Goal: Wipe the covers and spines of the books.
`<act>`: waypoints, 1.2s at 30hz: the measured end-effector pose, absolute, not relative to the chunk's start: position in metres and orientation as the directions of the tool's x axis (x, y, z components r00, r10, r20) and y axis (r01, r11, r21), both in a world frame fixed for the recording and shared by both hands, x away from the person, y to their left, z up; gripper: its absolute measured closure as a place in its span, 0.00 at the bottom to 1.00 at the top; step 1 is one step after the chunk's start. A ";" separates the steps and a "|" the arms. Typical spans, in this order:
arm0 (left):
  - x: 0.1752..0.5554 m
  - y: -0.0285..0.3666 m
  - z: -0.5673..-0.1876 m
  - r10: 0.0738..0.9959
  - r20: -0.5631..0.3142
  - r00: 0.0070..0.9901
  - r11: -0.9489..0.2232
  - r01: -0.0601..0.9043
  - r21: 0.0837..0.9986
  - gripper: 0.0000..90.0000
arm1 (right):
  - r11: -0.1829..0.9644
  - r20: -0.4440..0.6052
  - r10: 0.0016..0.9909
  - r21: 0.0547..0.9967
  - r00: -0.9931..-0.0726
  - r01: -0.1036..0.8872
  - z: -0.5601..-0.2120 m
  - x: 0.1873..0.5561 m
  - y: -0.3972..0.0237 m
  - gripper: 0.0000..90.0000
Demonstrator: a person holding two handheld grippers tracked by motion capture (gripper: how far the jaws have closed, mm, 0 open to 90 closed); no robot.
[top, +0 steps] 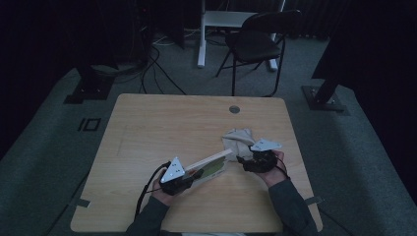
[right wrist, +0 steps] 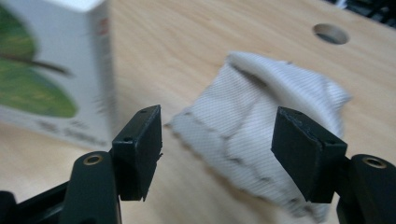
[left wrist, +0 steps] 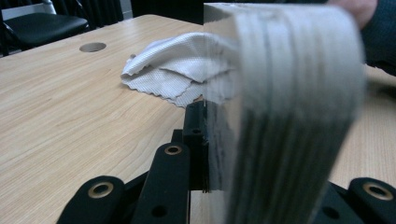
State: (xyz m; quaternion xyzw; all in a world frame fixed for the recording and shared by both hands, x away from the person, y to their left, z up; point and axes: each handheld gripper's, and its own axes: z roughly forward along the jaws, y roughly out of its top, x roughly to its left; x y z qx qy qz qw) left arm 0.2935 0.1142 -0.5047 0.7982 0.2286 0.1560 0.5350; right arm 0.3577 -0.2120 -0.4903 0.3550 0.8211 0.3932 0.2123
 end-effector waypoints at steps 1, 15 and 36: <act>0.294 0.115 -0.506 0.534 0.005 0.846 -0.321 0.198 0.926 0.87 | 0.445 -0.087 0.757 0.794 -0.647 0.414 -0.489 0.363 -0.211 0.36; 0.298 0.116 -0.513 0.542 -0.012 0.840 -0.302 0.209 0.930 0.87 | 0.405 -0.085 0.818 0.788 -0.569 0.464 -0.493 0.401 -0.216 0.31; 0.299 0.115 -0.515 0.548 0.000 0.836 -0.310 0.203 0.929 0.87 | 0.415 -0.085 0.851 0.714 -0.519 0.564 -0.521 0.436 -0.207 0.40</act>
